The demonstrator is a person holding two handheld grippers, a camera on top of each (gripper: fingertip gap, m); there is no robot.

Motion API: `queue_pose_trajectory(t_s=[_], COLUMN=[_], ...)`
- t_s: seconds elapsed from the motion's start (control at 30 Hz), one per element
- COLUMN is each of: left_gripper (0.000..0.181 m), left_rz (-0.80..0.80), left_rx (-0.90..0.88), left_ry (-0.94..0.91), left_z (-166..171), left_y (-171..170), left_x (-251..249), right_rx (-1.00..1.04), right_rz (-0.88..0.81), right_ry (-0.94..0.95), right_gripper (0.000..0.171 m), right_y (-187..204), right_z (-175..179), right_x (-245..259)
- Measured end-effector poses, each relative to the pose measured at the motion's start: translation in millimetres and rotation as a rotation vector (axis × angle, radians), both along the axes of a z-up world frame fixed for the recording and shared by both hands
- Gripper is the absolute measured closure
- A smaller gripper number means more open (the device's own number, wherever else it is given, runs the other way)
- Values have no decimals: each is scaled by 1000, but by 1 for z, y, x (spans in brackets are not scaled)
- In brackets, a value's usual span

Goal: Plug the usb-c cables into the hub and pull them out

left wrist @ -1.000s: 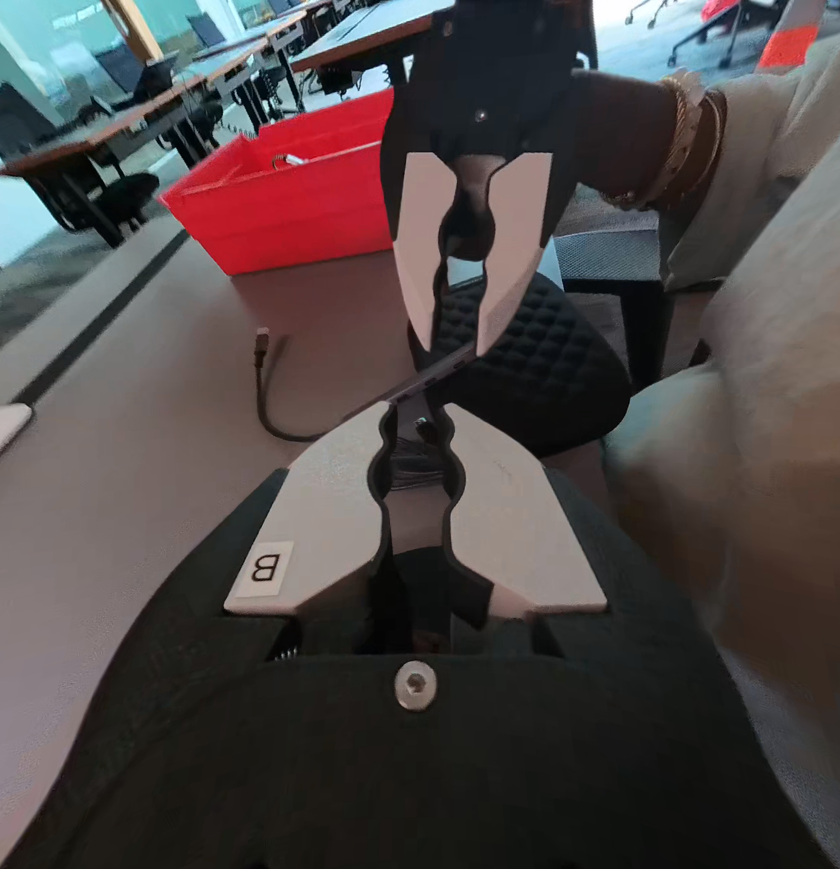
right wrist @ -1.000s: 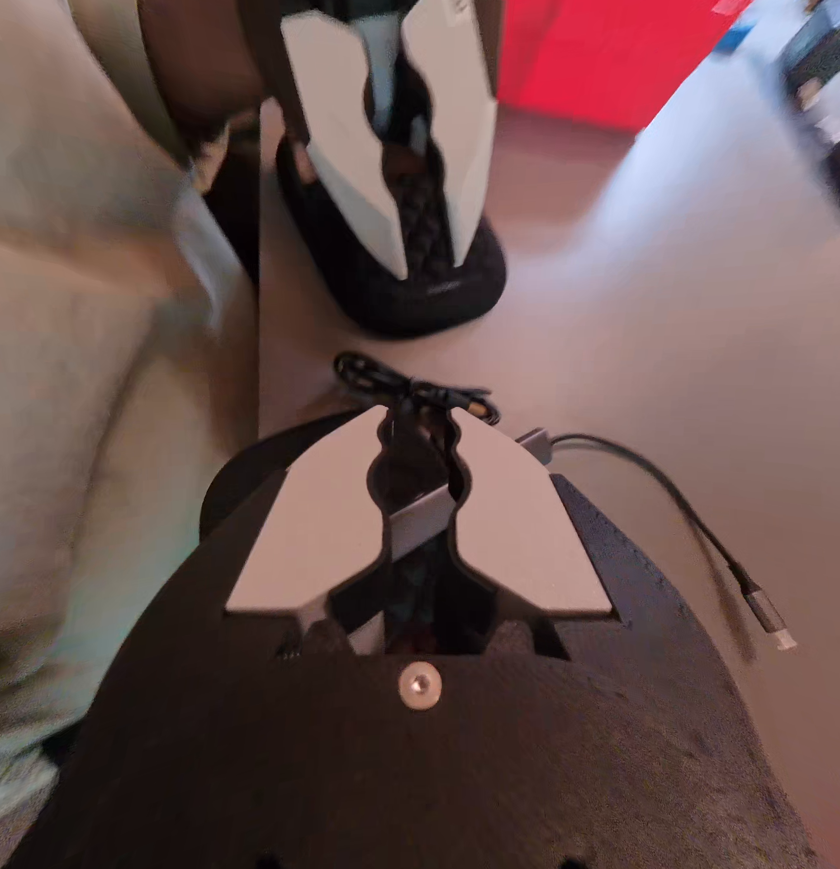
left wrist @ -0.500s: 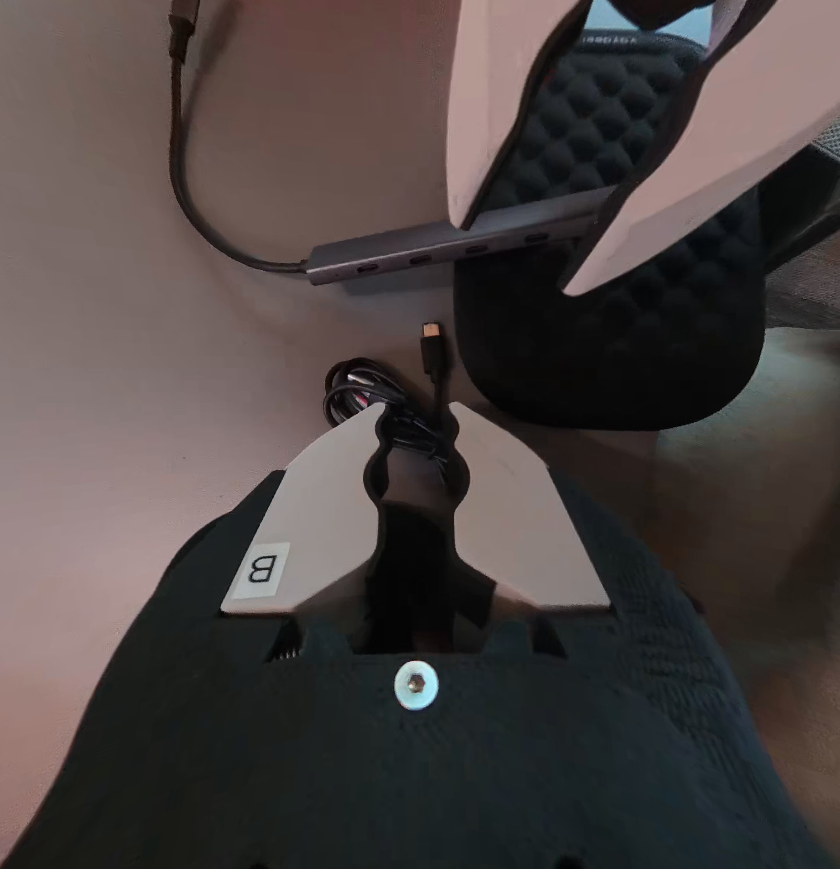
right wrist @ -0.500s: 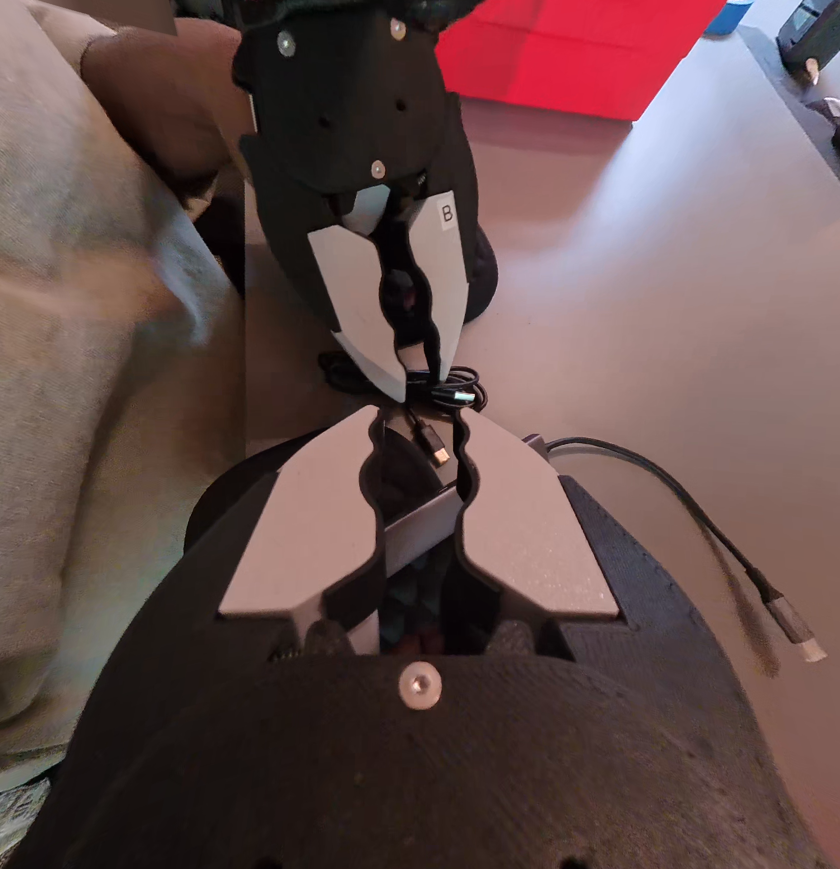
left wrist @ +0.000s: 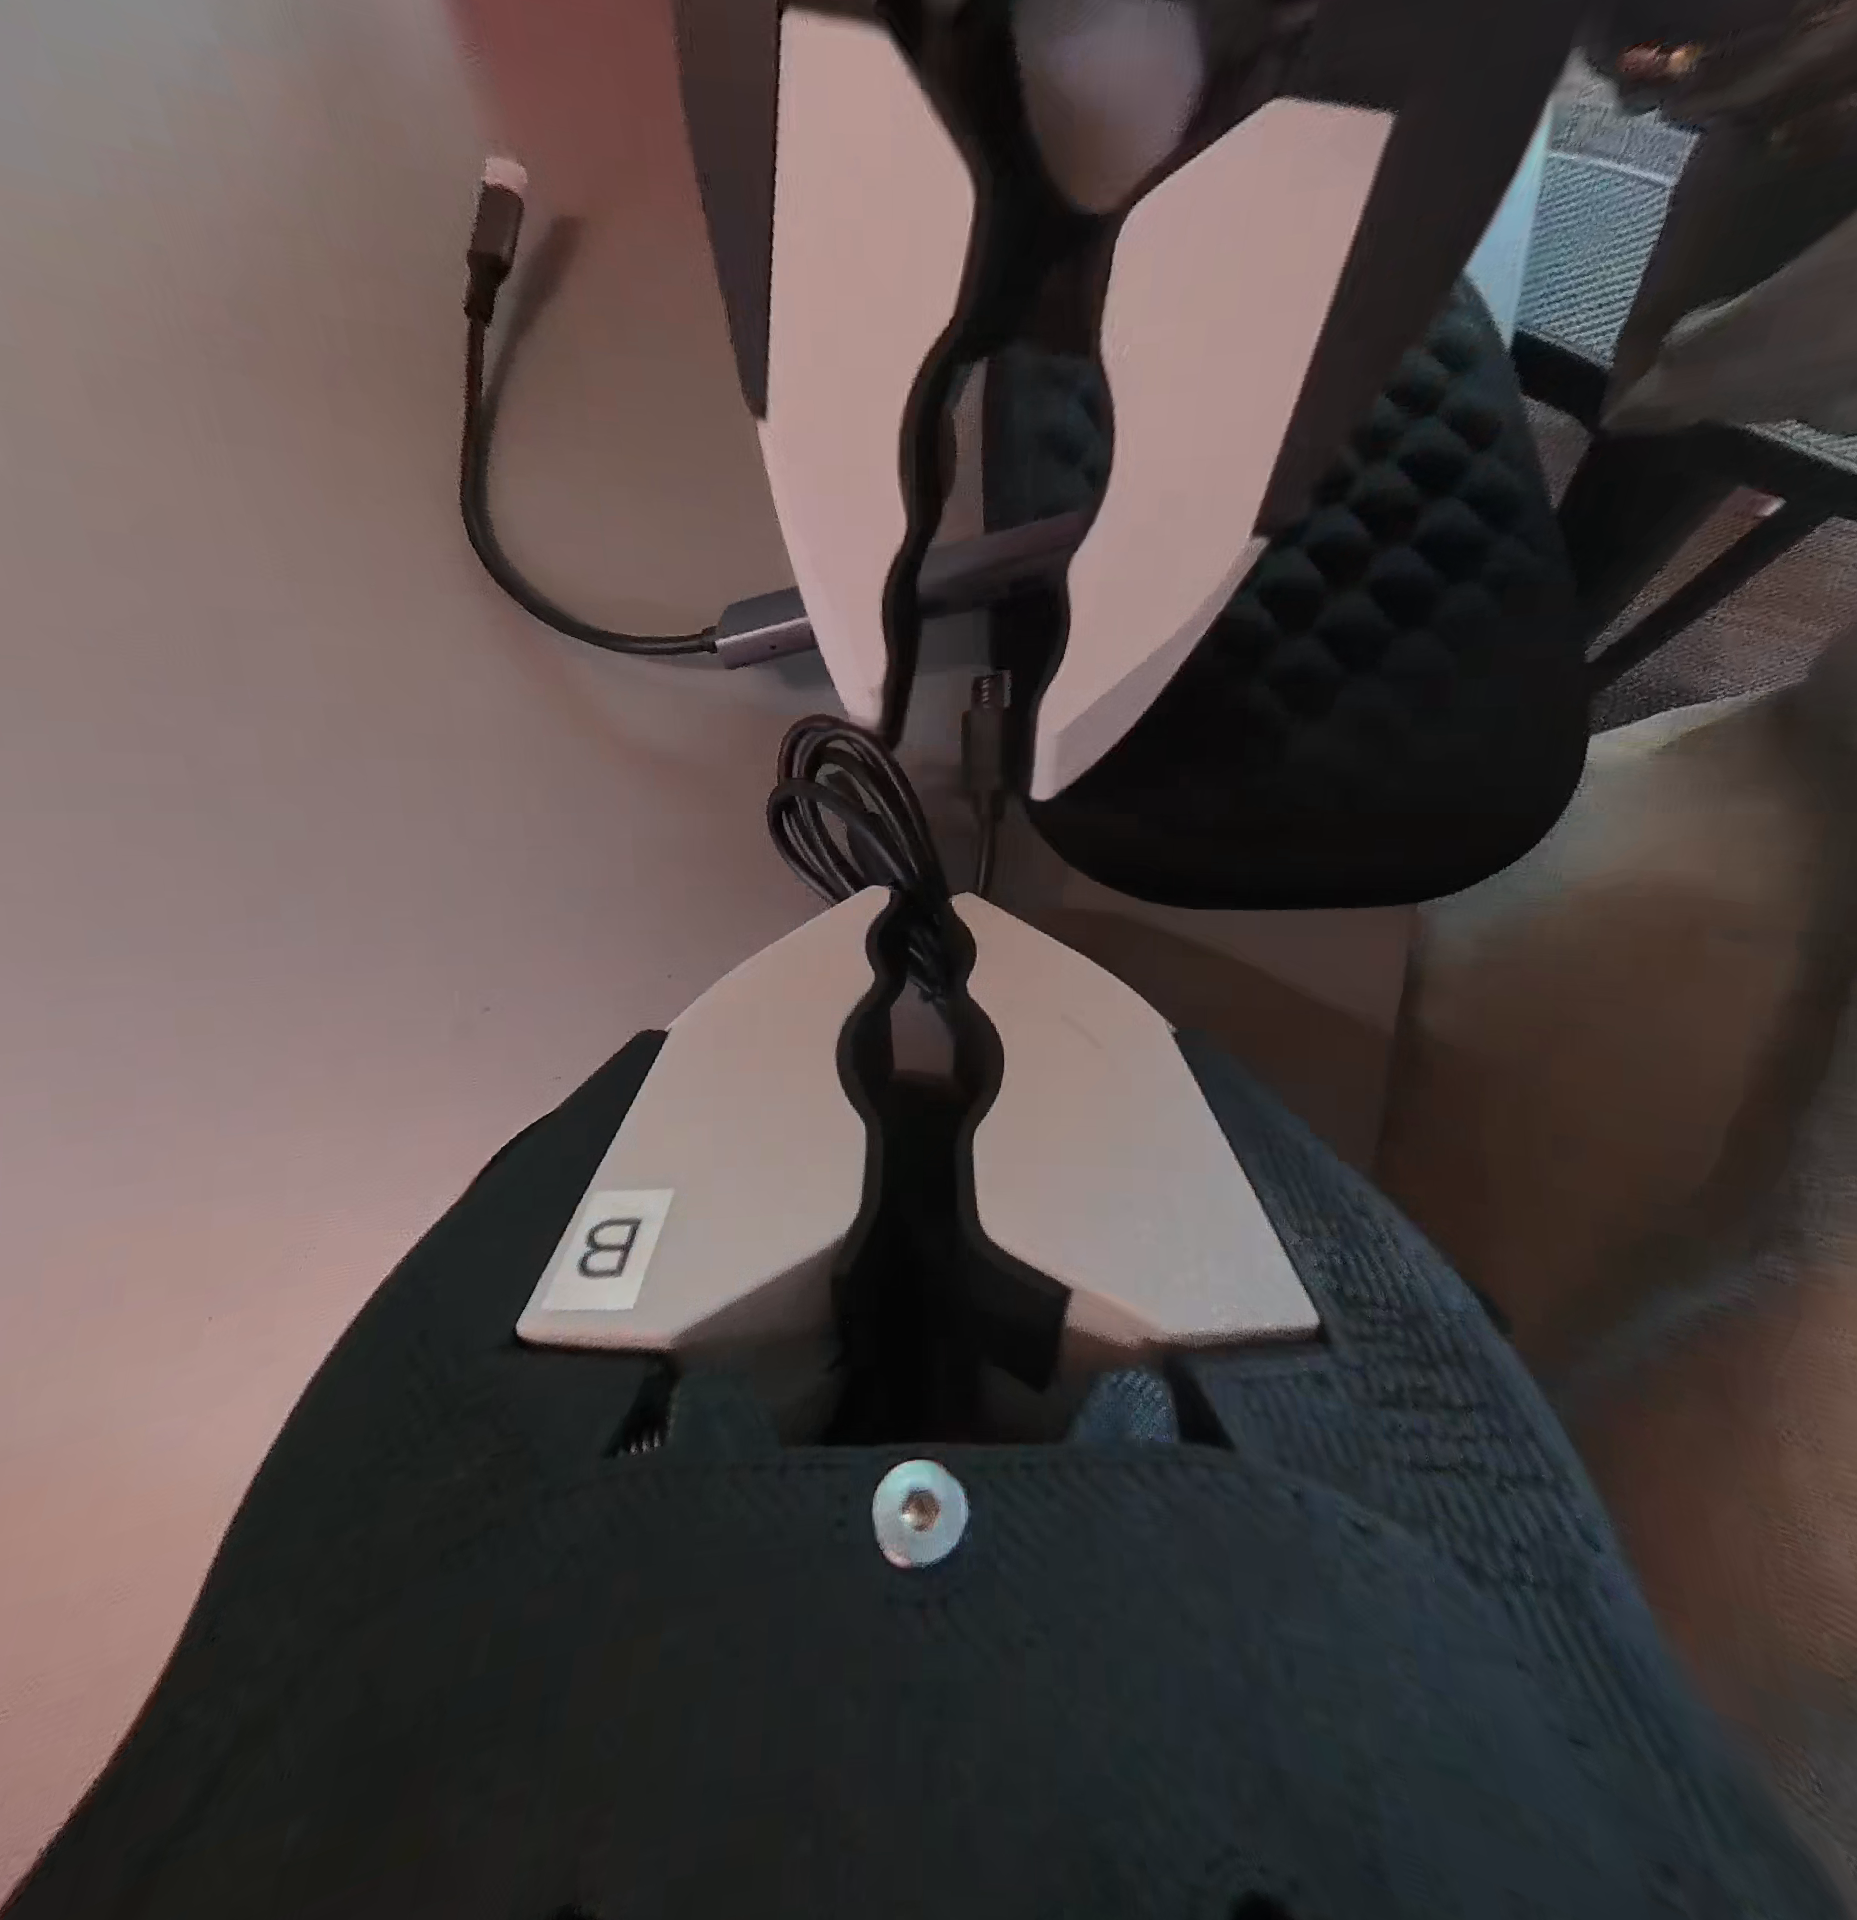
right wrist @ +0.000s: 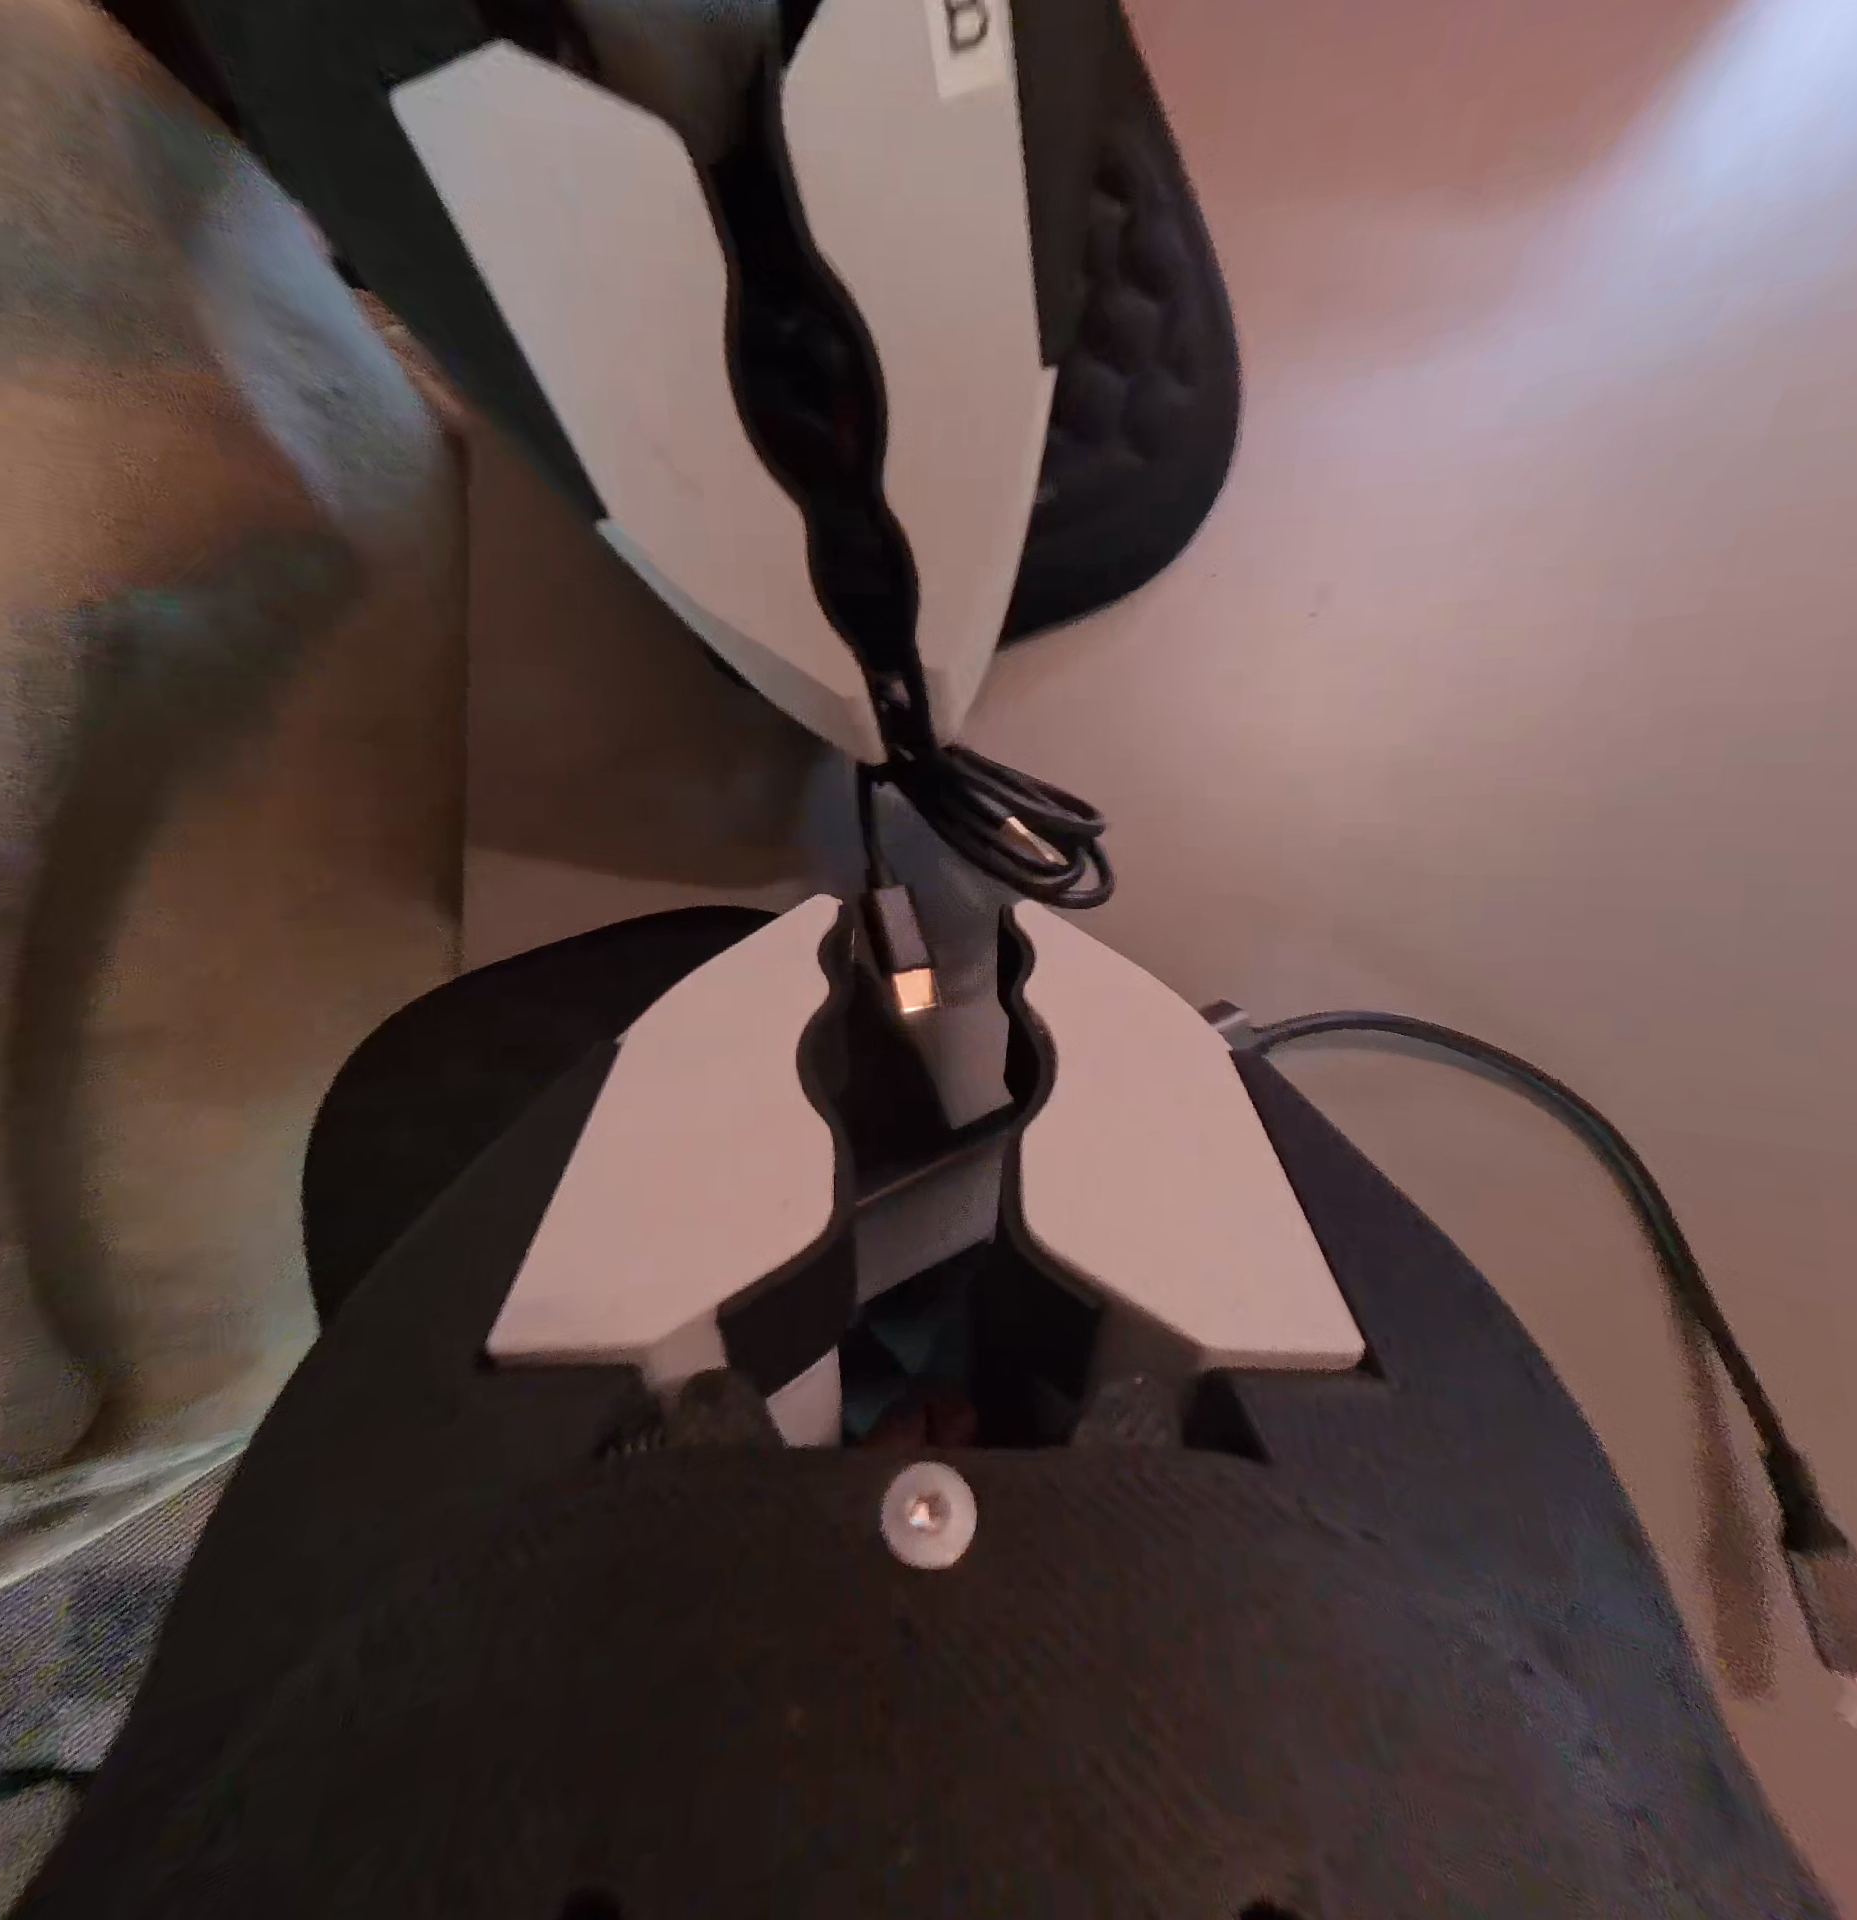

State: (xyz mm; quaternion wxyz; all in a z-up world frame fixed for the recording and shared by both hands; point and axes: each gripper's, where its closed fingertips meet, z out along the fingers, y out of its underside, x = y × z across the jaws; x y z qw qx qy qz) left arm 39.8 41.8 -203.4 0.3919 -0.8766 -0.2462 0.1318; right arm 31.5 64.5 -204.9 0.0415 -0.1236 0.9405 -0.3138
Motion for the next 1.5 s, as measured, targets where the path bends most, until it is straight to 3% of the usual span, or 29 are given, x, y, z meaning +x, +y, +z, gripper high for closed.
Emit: queue_pose_trajectory(t_s=[0.07, 0.17, 0.3, 0.37, 0.53, 0.77, 0.97, 1.07, 1.13, 1.2, 1.3, 1.5], left_gripper=[175, 176, 176, 176, 177, 177, 171, 163, 162, 155, 160, 167], left_rz=[-14, -24, -35, -35, -30, -19, -10, -141, -245, -283, -286, -320], left_rx=[25, 53, 97, 76, 57, 67, 124, 320, 416, 355, 293, 338], left_ry=[15, 29, 63, 82, 115, 139, 150, 380, 439, 400, 391, 391], left_z=[5, 9, 18, 18, 19, 23, 29, 77, 100, 91, 75, 76], left_y=[-2, -4, -2, -1, 0, 1, -1, 7, 16, 21, 24, 29], left_x=[2, 3, 5, 5, 6, 5, 2, 15, 31, 28, 17, 19], right_rx=[2, -90, -167, -173, -236, -297, -302, -308, -336, -376, -466, -599], right_rz=[41, 63, 16, -21, -118, -192, -189, -191, -154, -110, -61, 5], right_ry=[-62, -67, -86, -109, -248, -291, -168, -49, -17, 20, 60, 42], right_gripper=[146, 161, 161, 150, 147, 161, 161, 161, 161, 161, 161, 161], right_y=[0, -5, -4, -2, 1, 2, 4, 5, 2, 0, -1, 0], right_z=[-1, 8, 22, 22, 30, 34, 32, 37, 43, 51, 67, 83], right_x=[8, 12, 15, 16, 19, 17, 14, 9, 14, 18, 23, 33])
